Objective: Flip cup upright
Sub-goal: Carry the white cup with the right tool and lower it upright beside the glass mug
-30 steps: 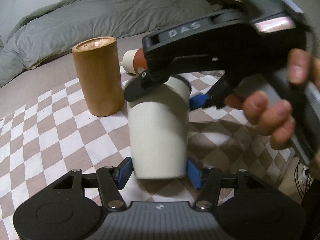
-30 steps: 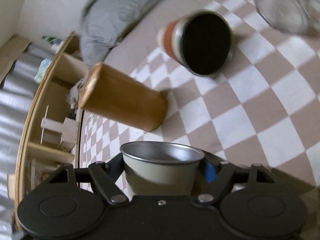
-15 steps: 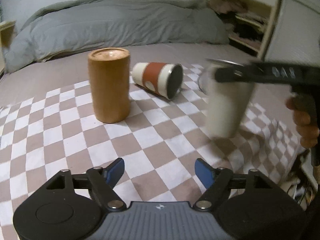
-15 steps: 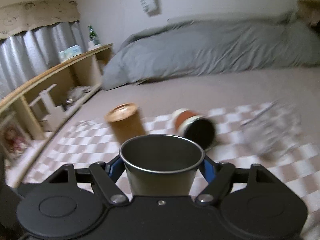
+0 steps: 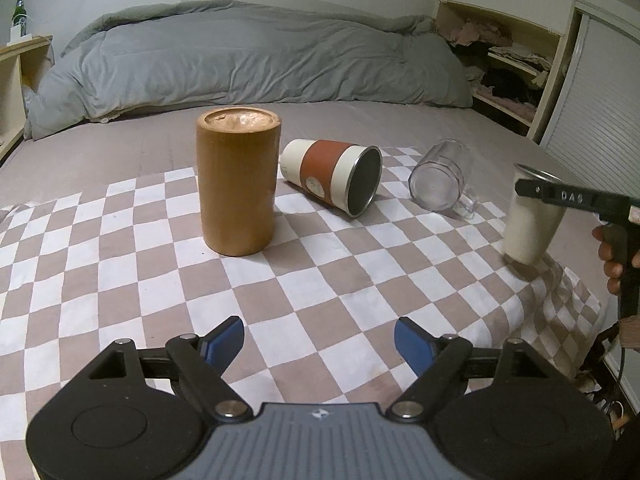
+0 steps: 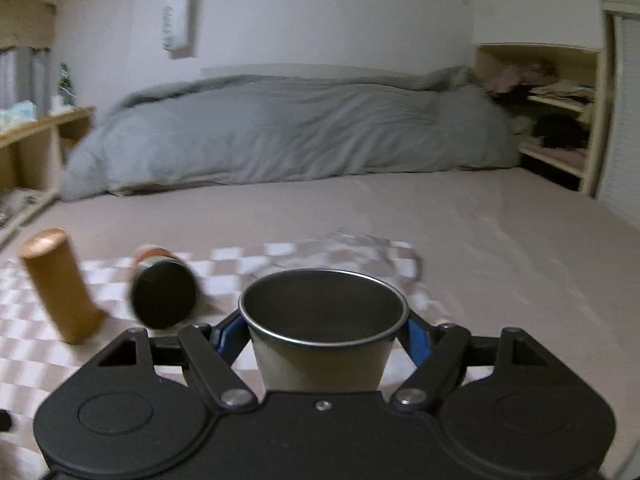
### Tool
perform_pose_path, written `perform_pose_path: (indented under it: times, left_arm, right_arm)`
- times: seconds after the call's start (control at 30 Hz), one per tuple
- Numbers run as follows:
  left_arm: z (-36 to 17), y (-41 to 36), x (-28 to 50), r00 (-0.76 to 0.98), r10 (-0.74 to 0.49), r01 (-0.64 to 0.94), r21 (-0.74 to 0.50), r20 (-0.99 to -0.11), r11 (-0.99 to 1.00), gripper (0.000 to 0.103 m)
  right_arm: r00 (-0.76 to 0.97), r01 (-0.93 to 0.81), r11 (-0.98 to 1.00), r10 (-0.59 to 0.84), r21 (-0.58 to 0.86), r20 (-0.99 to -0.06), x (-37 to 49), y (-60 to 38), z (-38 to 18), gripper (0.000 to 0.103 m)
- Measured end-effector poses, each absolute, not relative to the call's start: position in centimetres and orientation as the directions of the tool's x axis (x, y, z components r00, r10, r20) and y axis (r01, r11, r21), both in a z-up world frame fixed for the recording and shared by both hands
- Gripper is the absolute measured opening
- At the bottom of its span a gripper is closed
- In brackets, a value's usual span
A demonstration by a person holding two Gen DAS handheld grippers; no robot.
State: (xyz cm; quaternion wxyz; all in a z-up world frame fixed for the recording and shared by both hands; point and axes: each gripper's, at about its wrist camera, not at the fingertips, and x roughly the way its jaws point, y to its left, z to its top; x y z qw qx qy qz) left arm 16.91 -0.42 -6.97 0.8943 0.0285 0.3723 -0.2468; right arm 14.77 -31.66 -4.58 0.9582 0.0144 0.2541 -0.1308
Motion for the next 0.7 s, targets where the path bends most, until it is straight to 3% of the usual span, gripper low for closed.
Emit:
perform_pose_path:
  times: [0.3,0.6,0.7]
  left_arm:
    - [-7.0,-0.4,16.9,0.609,-0.413,0.453,-0.130,-0.678,0.882,0.083]
    - [-6.9,-0.4,16.8,0.610,-0.410,0.451,-0.129,-0.678,0.883,0.088]
    - [-6.7,-0.5,16.6,0.614,-0.411,0.455,-0.123,-0.674,0.882,0.089]
  right_arm:
    - [0.816,0.341,0.939,-0.317,-0.041,-0.483,15.3,-33.8,-6.8,0.078]
    - [0.769,0.312,0.950,-0.269,-0.027,-0.579,14.7,-33.4,-6.9,0.079]
    - [0.768,0.307,0.951,-0.265,-0.028,-0.583,14.4,-33.3,-6.7,0.088]
